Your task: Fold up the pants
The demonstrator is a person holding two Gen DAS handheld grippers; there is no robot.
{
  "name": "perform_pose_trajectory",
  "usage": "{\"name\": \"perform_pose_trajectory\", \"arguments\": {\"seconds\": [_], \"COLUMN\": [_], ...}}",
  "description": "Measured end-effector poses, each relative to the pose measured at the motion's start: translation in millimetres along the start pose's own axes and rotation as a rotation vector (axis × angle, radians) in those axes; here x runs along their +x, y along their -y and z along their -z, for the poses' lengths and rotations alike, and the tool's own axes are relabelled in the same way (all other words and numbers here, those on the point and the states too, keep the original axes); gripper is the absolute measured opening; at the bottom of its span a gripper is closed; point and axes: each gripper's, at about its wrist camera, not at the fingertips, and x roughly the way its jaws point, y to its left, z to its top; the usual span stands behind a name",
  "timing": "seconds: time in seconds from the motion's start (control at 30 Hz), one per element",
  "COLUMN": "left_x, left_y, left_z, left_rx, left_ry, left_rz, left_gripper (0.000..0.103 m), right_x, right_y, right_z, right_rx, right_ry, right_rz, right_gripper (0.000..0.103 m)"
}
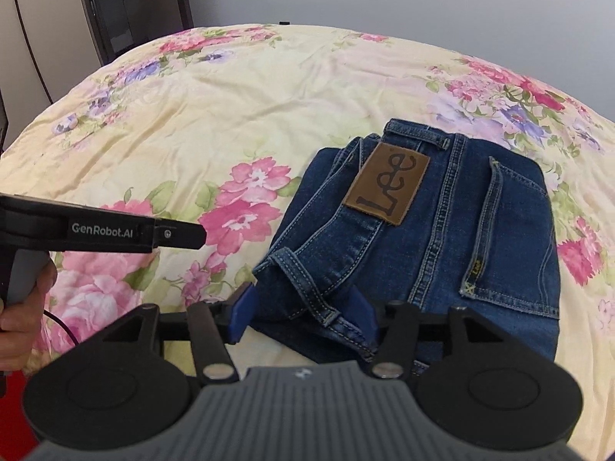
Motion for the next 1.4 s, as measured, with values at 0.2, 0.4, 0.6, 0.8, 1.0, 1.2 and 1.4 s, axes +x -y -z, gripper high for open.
{"name": "perform_pose_trajectory", "arguments": {"seconds": [0.2,0.4,0.6,0.8,1.0,1.2,1.4], "left_x": [-5,2,19,52,82,86,79], "left_y": [1,-3,-11,-7,1,-3,-9], "left_z": [-6,-20,-36,-53,-76,-87,-89], "left_rx": [-0.047,-0.127,-0.223,-0.284,-0.262,-0.175,-0.102], "left_ry": [0.017,0.014,-0.007,-0.031,-0.017,0.043,0.107], "left_rz": [0.046,0.128,0.223,0.308,0.273,0.145,0.1], "left_gripper": [0.036,0.039,0.043,0.046,0.046,0.041,0.041], "right_x": [-23,-16,-2,18,36,62,107], "right_y": [28,59,80,95,104,64,17], "right_z": [-6,-9,-18,-31,-51,-71,-80], "right_rx": [0.08,0.125,0.134,0.126,0.168,0.118,-0.024], "right_ry": [0.068,0.053,0.052,0.039,0.04,0.043,0.024], "right_rz": [0.081,0.133,0.148,0.159,0.092,0.058,0.262], "right_gripper": [0.053,0.032,0.025,0.025,0.026,0.043,0.066]}}
